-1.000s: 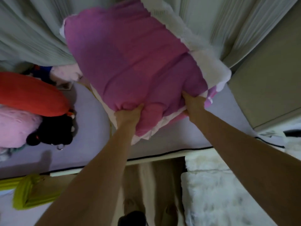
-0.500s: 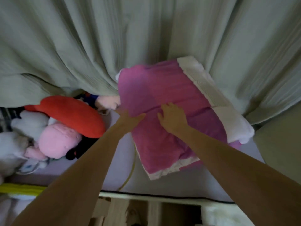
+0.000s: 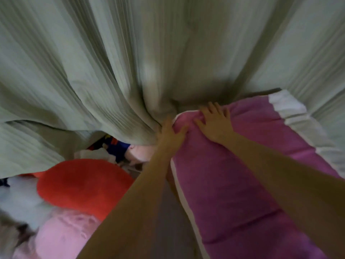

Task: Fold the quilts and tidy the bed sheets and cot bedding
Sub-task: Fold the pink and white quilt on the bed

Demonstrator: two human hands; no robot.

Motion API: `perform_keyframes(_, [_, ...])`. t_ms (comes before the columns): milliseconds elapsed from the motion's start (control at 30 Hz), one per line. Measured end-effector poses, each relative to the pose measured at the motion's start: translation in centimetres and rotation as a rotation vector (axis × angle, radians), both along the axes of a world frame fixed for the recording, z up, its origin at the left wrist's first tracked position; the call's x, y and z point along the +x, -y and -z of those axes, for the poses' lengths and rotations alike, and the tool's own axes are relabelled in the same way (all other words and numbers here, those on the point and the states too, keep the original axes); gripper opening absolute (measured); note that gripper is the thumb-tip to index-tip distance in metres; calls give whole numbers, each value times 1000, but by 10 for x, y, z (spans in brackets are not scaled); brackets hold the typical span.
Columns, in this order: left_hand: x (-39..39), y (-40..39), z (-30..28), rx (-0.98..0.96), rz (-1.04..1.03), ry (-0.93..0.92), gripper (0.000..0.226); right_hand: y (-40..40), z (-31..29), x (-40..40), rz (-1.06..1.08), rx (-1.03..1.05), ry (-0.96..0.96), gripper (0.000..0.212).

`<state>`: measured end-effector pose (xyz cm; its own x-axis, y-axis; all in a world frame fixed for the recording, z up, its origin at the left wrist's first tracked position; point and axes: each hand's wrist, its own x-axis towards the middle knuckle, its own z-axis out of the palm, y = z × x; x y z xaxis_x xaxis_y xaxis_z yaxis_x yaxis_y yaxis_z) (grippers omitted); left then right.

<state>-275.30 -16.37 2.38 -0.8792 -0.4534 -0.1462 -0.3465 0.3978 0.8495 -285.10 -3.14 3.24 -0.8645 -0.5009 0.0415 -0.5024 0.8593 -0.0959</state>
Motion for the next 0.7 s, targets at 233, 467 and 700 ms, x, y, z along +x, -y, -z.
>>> perform_keyframes(233, [-12, 8, 70, -264, 169, 572, 48, 13, 71, 6, -133, 94, 356, 47])
perform_keyframes(467, [-50, -101, -21, -665, 303, 50, 52, -96, -11, -8, 1, -314, 93, 34])
perform_keyframes(700, [-13, -269, -25, -715, 657, 29, 68, -310, -21, 29, 619, -262, 283, 41])
